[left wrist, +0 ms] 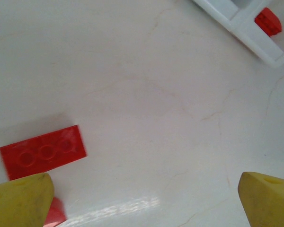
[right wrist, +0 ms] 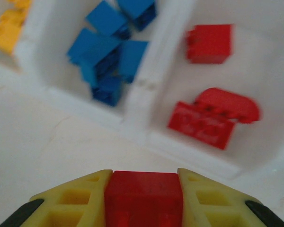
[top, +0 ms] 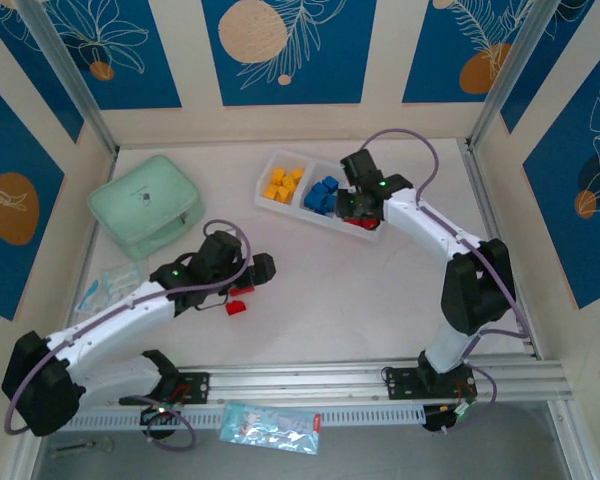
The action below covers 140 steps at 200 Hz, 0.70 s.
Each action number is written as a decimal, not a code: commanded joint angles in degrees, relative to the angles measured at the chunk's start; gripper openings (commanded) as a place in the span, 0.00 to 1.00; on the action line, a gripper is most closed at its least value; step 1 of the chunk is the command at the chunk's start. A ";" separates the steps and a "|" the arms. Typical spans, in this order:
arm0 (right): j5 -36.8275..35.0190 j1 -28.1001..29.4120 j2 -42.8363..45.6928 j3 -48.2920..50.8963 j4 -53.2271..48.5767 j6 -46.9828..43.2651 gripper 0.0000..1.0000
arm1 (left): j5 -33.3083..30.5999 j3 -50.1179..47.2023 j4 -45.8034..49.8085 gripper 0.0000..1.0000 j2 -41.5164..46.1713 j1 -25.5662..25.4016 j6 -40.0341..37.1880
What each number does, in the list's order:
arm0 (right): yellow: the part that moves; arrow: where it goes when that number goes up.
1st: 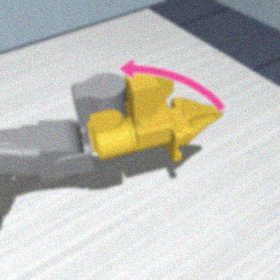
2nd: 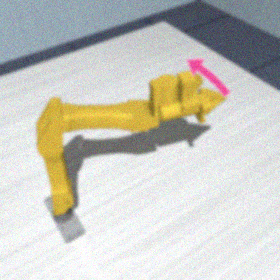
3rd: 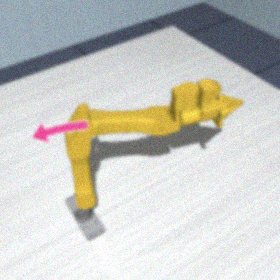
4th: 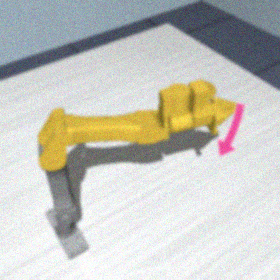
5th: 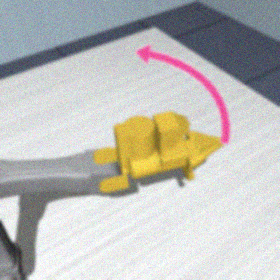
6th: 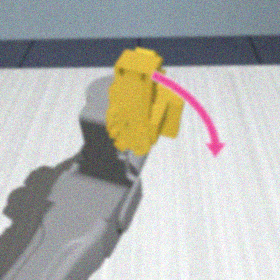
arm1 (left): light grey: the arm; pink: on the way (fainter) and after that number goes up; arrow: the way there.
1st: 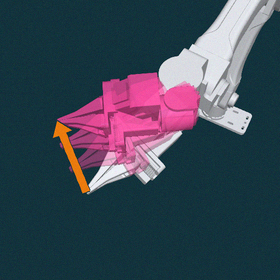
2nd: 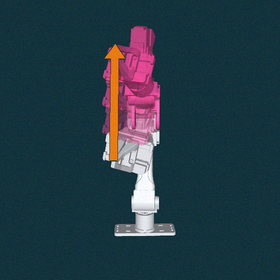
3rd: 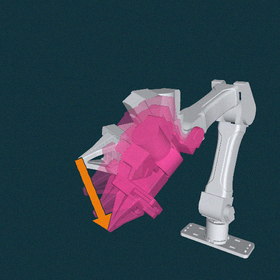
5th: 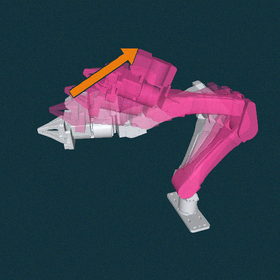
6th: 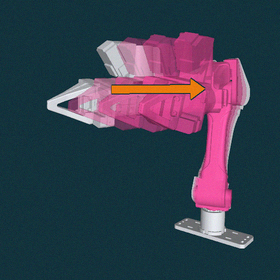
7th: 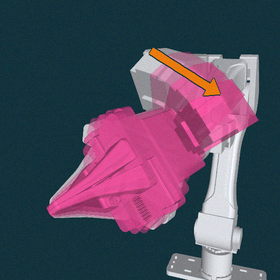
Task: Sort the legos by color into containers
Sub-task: Place the lego in the container.
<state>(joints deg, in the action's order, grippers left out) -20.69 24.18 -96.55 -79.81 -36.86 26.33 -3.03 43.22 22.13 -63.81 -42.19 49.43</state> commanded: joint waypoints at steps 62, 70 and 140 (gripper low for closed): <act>-1.31 -8.89 -14.20 -11.67 -0.42 -3.74 0.32 | 2.96 7.11 -6.41 0.99 -9.94 -2.25 -2.12; -1.61 -9.36 -15.61 -13.03 -0.58 -4.06 0.33 | 2.78 7.37 -6.49 0.99 -10.13 -2.22 -2.31; 1.25 -10.28 -16.01 -16.47 -1.70 -5.69 0.55 | -0.04 8.19 -3.80 0.99 -9.16 -1.92 -4.41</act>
<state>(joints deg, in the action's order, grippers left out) -21.30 13.67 -115.63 -95.64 -37.45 21.45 -1.54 49.58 16.88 -73.71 -44.01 47.00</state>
